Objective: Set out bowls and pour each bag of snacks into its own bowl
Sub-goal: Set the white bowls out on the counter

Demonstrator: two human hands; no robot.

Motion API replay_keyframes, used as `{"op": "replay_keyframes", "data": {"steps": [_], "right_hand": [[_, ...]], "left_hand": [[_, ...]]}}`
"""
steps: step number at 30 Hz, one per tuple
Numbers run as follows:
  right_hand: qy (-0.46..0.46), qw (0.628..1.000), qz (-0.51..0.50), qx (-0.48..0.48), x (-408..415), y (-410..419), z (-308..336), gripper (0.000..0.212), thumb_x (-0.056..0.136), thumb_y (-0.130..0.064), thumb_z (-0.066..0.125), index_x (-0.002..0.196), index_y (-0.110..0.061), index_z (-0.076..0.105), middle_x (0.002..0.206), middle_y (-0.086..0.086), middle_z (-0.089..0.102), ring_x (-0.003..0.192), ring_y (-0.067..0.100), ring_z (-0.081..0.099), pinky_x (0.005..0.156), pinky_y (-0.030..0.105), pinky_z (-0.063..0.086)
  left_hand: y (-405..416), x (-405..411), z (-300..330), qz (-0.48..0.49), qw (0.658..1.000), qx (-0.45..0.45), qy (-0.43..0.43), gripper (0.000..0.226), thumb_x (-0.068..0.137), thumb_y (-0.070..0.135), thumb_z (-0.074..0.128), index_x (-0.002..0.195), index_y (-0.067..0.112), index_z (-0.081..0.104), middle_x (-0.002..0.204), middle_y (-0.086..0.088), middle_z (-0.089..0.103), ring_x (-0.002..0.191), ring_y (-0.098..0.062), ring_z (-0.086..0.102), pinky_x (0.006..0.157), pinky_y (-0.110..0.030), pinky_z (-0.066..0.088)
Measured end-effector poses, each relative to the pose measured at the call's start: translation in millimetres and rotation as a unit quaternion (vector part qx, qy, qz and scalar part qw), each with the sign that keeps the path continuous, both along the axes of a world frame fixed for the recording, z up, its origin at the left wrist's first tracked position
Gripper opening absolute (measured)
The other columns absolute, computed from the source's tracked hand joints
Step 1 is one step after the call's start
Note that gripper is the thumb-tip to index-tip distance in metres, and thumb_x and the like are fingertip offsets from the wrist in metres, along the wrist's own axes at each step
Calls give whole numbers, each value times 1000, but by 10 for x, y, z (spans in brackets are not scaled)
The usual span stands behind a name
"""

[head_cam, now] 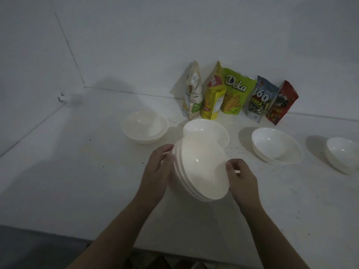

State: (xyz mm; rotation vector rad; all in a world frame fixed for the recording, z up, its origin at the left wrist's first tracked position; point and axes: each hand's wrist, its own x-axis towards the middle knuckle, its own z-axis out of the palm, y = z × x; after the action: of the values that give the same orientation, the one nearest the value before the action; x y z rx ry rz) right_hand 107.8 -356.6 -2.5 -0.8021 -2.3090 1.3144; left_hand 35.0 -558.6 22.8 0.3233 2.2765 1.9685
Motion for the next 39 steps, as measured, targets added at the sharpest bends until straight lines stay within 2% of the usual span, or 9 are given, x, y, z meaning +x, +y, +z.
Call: {"op": "replay_keyframes", "data": {"steps": [3,7,9,12,18,22,27,35,39], "right_hand": [[-4,998,-9,60,151,109,12,8,98,-23,53,92,-20,58,95,-4,63,82,10,59,64,20,41],[-1,995,61,-76,281,126,278,39,103,-41,40,87,-16,65,84,-3,69,73,14,61,67,26,47],[-9,977,99,-186,254,88,465,60,101,-56,31,95,-11,70,88,10,72,73,24,64,65,32,48],[-14,956,109,-274,221,63,661,72,90,-73,35,107,-12,70,109,27,67,98,46,65,72,41,48],[-8,962,146,-230,271,141,771,36,97,-35,53,104,-4,69,89,19,69,80,26,65,71,38,49],[7,962,119,-246,359,166,823,23,96,-32,55,97,-15,71,88,5,72,84,20,68,71,34,52],[38,982,79,-169,456,161,960,31,95,-36,57,88,-8,70,88,10,71,76,20,65,71,34,49],[96,986,103,-85,397,25,1048,41,97,-33,56,91,7,65,87,21,66,78,30,63,68,34,48],[101,985,105,-88,348,-36,1076,38,97,-31,57,84,3,66,80,18,66,68,25,61,64,32,46]], "left_hand": [[180,91,172,-52,996,-59,39,39,87,41,51,124,33,57,124,17,55,112,12,49,89,-14,38],[430,247,445,-145,972,-156,101,48,78,38,58,125,31,54,127,14,47,111,6,47,87,-3,33],[545,319,551,-167,954,-220,116,53,80,34,65,131,28,49,130,13,41,118,-7,45,92,-17,39],[696,399,690,-182,931,-302,98,65,80,31,68,138,25,41,141,7,33,125,-19,42,103,-38,42],[826,385,741,-180,922,-331,90,63,79,28,68,134,21,40,136,2,34,119,-23,48,96,-34,43],[719,196,612,-116,933,-327,97,53,80,20,66,128,19,43,131,-2,43,113,-25,51,88,-32,40],[321,-104,442,-48,967,-249,19,43,80,16,52,123,19,52,119,-3,58,104,-27,56,84,-35,42],[-176,-379,49,23,947,-318,30,48,79,-6,51,122,13,62,115,-14,67,93,-21,53,79,-31,41],[-203,-420,-28,35,941,-334,49,47,86,2,55,132,13,56,127,-14,62,107,-30,57,89,-35,44]]}}
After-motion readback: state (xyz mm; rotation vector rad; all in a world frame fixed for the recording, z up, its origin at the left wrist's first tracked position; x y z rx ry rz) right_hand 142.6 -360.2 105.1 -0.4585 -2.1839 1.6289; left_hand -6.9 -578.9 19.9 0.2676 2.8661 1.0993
